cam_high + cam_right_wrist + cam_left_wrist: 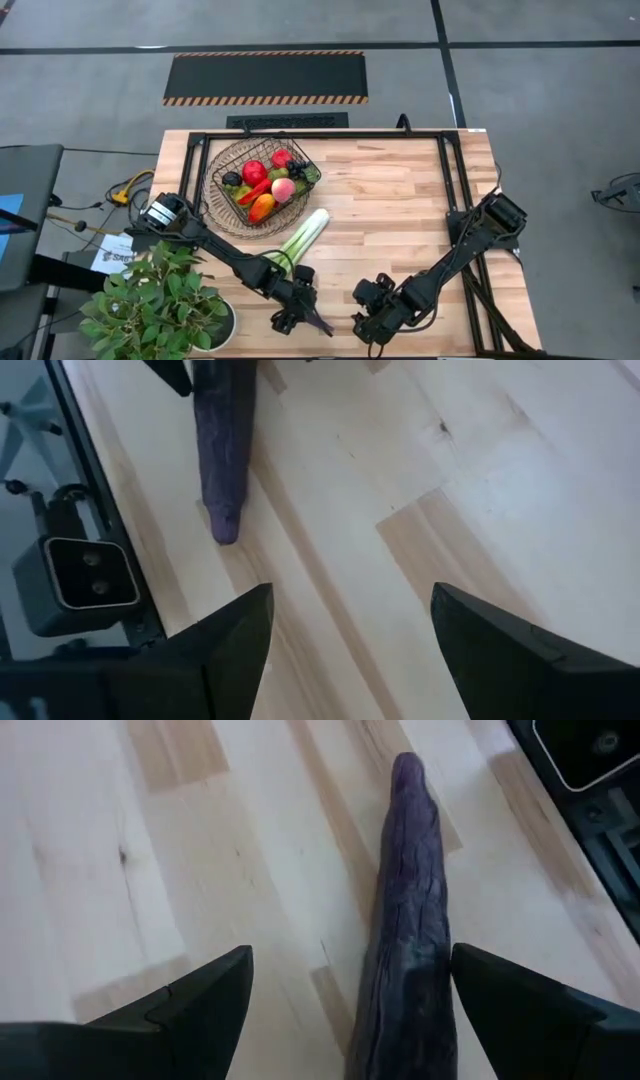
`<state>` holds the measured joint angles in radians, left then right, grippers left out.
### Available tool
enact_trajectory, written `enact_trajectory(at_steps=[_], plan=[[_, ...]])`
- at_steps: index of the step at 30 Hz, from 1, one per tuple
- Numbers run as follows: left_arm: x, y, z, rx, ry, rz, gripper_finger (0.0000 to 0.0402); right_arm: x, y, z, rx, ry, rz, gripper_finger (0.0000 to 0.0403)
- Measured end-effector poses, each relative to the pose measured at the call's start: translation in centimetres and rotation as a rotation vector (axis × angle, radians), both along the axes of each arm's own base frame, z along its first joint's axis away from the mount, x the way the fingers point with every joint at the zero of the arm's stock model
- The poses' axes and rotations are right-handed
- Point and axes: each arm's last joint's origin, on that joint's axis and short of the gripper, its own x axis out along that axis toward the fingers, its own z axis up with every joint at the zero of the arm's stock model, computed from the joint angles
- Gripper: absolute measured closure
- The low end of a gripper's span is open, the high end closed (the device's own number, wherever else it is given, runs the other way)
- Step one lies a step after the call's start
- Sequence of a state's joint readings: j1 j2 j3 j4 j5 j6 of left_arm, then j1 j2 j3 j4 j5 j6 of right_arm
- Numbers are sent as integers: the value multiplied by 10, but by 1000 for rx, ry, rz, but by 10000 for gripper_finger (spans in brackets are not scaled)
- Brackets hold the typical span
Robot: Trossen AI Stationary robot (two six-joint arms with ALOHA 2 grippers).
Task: Build produce basket
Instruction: Put the violet eggplant into the wire basket
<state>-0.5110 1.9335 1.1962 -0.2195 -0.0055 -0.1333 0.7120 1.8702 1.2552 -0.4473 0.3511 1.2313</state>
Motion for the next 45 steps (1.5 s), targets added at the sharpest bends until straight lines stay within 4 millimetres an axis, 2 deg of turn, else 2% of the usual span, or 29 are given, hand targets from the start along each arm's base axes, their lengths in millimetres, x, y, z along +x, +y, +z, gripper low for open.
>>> enact_trajectory(at_steps=[11, 17, 23, 37, 41, 45], plan=[[-16, -2, -19, 2, 36, 24, 77, 1, -6, -1, -26, 22, -5, 112], [-18, -1, -21, 26, 38, 33, 84, 2, -9, -2, -36, 35, -13, 112], [-18, 0, -21, 46, 43, 30, 133, 3, -11, -2, -39, 41, -22, 112], [-19, 2, -21, 40, 65, 95, 296, 7, -17, -3, -36, 45, -45, 112], [-19, 2, -21, 32, 69, 101, 303, 7, -17, -3, -35, 47, -45, 112], [-19, 2, -21, 21, 74, 120, 287, 6, -18, -3, -29, 56, -66, 112]])
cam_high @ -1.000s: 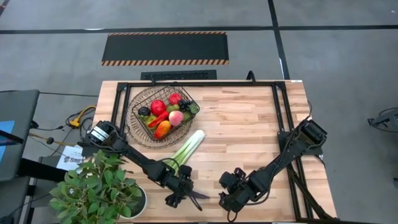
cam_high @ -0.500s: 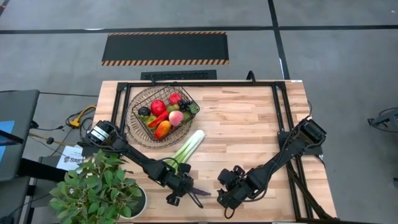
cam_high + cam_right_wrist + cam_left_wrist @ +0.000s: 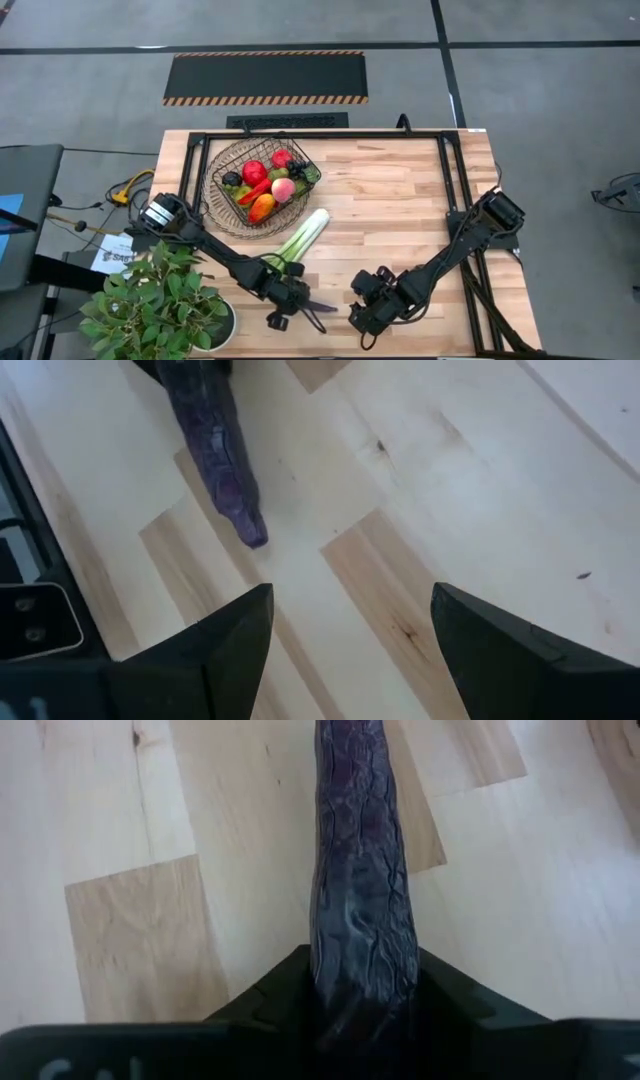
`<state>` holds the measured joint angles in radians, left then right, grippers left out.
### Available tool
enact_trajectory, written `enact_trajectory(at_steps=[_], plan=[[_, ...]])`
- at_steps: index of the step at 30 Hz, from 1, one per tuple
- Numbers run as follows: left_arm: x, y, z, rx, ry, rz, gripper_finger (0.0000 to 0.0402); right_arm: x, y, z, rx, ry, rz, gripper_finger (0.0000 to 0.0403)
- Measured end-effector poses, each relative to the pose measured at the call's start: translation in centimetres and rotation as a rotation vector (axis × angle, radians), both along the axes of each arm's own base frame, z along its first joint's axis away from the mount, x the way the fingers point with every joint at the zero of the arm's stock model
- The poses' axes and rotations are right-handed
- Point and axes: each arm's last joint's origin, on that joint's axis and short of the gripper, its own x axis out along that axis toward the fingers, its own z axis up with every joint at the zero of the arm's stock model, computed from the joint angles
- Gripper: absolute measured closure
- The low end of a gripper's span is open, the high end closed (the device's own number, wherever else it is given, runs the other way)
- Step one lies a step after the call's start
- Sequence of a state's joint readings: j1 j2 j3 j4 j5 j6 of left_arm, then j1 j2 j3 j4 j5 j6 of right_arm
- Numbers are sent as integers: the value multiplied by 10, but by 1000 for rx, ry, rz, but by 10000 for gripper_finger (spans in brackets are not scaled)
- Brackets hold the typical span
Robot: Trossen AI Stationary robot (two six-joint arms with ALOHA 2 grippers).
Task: Build produce basket
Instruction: Put the violet eggplant into the wire basket
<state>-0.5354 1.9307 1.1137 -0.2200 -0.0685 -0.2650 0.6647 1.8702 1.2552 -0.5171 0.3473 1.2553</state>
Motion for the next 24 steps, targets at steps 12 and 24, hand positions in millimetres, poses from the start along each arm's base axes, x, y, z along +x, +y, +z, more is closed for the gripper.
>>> enact_trajectory(at_steps=[12, 24], plan=[[5, 17, 13, 53, 50, 61, 286, -4, 1, -1, 10, 21, -39, 112], [28, 45, 33, 85, 49, 138, 284, -13, 3, -3, 5, 55, -120, 112]])
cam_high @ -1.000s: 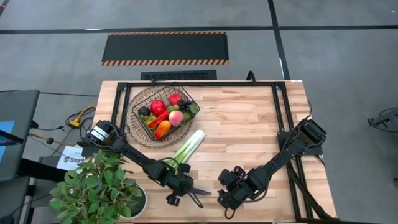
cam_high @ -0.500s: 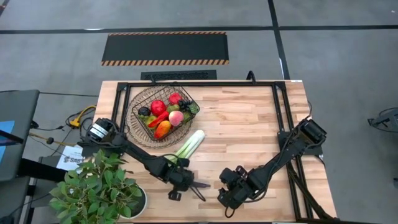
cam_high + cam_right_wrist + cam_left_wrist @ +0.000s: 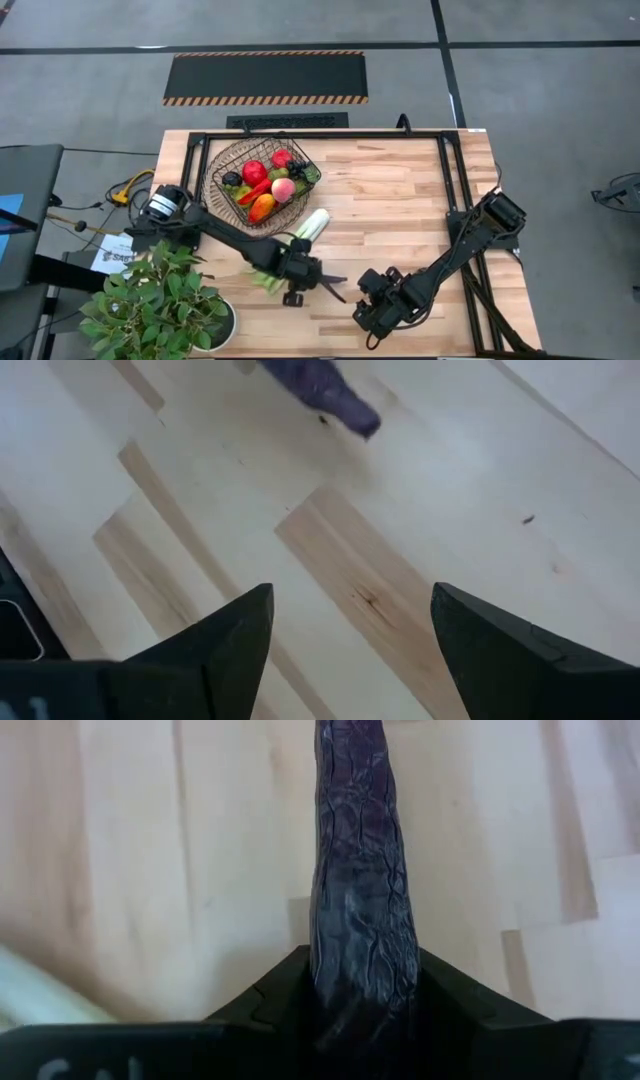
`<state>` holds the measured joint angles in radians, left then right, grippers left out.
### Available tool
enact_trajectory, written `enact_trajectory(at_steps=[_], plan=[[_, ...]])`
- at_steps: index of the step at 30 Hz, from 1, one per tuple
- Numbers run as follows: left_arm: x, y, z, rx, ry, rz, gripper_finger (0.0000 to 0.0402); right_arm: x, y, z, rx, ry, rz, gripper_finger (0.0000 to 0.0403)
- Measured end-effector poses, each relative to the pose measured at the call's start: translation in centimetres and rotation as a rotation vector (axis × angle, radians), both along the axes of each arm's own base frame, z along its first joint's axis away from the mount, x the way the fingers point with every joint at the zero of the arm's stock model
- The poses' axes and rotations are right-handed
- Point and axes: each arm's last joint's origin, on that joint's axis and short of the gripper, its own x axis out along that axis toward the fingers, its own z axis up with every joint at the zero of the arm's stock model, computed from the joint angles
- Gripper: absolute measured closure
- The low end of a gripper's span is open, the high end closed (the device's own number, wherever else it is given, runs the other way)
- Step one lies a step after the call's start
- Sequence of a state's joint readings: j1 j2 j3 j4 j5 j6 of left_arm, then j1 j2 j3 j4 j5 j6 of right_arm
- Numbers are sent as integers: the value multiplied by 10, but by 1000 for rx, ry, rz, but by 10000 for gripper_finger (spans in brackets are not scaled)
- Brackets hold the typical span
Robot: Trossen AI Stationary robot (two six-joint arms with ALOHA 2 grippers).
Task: Build produce basket
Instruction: Put the violet eggplant into the wire basket
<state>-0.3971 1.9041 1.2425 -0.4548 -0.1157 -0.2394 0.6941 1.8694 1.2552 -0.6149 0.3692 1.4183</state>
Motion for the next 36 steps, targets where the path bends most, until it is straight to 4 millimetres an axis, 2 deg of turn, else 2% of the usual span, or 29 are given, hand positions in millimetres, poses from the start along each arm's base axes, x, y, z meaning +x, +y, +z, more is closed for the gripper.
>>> enact_trajectory(at_steps=[10, 15, 18, 24, 31, 36], plan=[[9, 16, 21, 53, 61, -9, 283, -3, 0, 0, -30, 5, 1, 112], [11, 26, 41, 59, 41, 12, 283, -13, -7, 15, -86, 14, -2, 112], [9, 36, 59, 62, -8, 44, 283, -20, -11, 23, -142, 27, 25, 112], [-9, 67, 108, 91, -126, 166, 283, -35, -27, 44, -251, 105, 154, 112], [-41, 108, 159, 146, -250, 375, 283, -68, -48, 72, -400, 201, 173, 112], [-62, 132, 183, 152, -326, 501, 283, -93, -69, 110, -434, 81, 120, 112]])
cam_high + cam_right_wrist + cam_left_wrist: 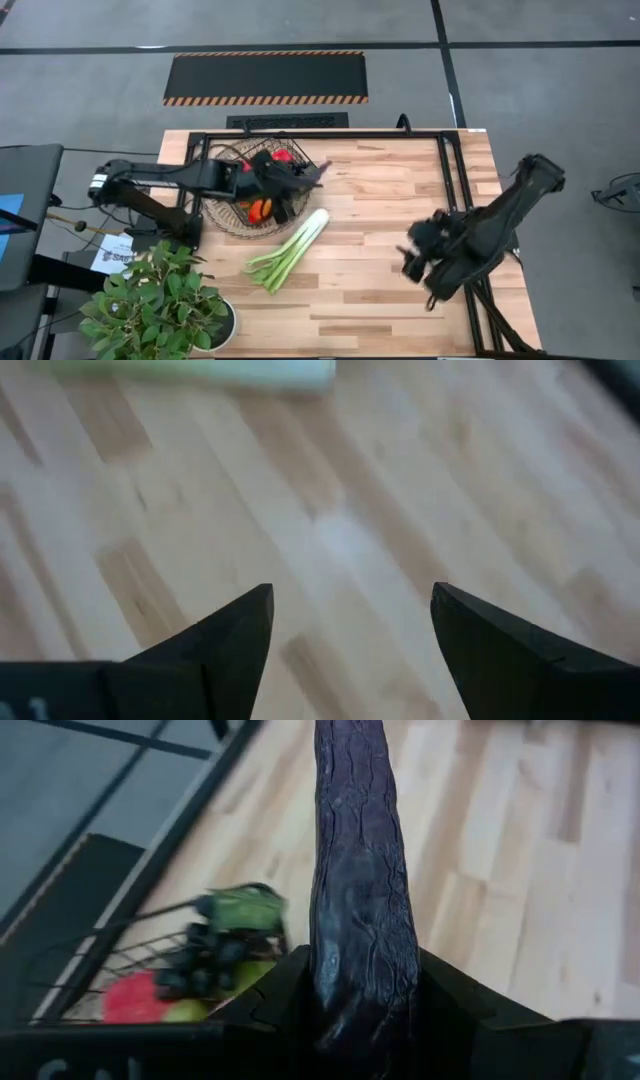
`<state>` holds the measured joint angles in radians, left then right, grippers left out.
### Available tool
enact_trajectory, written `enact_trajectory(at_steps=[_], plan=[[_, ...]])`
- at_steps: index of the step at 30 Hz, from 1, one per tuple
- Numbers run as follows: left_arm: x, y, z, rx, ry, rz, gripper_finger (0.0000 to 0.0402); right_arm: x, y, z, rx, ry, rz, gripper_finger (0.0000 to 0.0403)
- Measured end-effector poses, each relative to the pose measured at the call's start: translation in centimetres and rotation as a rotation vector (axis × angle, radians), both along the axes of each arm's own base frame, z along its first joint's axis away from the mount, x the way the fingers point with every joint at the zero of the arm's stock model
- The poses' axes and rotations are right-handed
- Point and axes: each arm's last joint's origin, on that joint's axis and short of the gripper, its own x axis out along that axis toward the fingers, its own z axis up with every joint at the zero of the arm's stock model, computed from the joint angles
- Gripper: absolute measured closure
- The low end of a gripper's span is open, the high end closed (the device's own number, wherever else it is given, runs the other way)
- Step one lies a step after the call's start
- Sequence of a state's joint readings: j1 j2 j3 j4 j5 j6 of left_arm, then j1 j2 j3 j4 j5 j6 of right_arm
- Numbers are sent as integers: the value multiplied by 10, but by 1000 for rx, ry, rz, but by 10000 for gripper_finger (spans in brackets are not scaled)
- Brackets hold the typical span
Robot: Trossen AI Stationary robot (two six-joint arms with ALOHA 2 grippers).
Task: Build produce basket
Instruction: Put the violet eggplant into the wire basket
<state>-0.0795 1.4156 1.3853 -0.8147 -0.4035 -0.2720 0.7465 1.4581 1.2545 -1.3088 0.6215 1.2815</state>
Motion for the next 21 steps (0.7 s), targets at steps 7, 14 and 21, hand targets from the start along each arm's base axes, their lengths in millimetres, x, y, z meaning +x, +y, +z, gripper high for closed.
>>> enact_trajectory(at_steps=[7, 14, 21], plan=[[-13, 28, 12, 9, -40, 107, 283, -46, -47, 66, -13, -389, -7, 112], [-18, 58, -1, -50, 29, 290, 283, -95, -92, 99, -34, -656, -61, 112], [-29, 76, -32, -182, 99, 517, 282, -109, -106, 101, -40, -657, -64, 112]])
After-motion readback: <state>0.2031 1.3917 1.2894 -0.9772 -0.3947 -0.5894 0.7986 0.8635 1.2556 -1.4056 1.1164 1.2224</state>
